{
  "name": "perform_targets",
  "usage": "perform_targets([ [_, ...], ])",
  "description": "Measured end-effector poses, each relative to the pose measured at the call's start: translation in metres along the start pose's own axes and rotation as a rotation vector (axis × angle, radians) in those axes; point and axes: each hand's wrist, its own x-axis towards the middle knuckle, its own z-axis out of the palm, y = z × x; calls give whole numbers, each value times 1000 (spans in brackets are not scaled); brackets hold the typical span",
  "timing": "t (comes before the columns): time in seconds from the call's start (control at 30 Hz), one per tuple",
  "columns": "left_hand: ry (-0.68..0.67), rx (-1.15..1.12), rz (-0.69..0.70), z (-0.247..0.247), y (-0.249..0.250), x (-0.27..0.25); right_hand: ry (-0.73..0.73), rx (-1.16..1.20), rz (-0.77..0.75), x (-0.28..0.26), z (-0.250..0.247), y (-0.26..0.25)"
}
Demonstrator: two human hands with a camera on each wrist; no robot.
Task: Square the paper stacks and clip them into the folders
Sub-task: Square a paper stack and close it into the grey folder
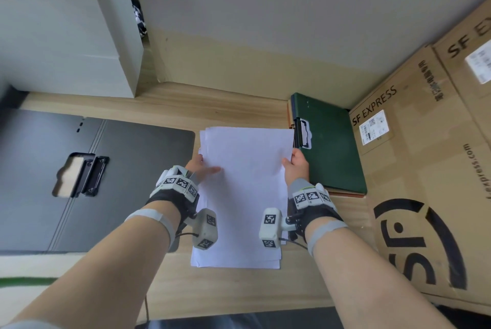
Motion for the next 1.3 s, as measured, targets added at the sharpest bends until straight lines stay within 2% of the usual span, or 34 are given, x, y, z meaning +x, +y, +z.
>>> perform_targets([
  [0.1,-103,-222,34,-12,3,-9,-7,198,-7,-3,4,-15],
  [0.2,-77,-328,127,-21,6,-15,-115,335,34,-11,7,-22],
  [0.3,-64,-369,244,-30,16,-23,-232,172,108,-23,9,-22],
  [0.37,-62,-419,279,-38,26,-31,-210,88,78,-27,12,-21],
  [0.47,-71,-487,315,-47,37,-39,-114,100,56,-26,16,-26],
  [0.6,-151,-428,320,-55,39,-47,-57,190,33,-27,18,-45],
  [0.67,-139,-399,323,-58,34,-51,-81,258,7,-36,17,-59],
  [0.77,-98,-411,342,-61,31,-56,-143,226,-13,-46,17,-68],
  [0.9,-108,-282,323,-65,24,-56,-206,223,0,-56,22,-60],
  [1.07,3,-151,278,-56,6,-47,-240,92,54,-57,30,-36],
  [1.2,93,-139,299,-45,8,-46,-179,31,104,-52,42,-28],
  [1.3,109,-134,313,-48,17,-46,-135,41,100,-45,48,-35],
])
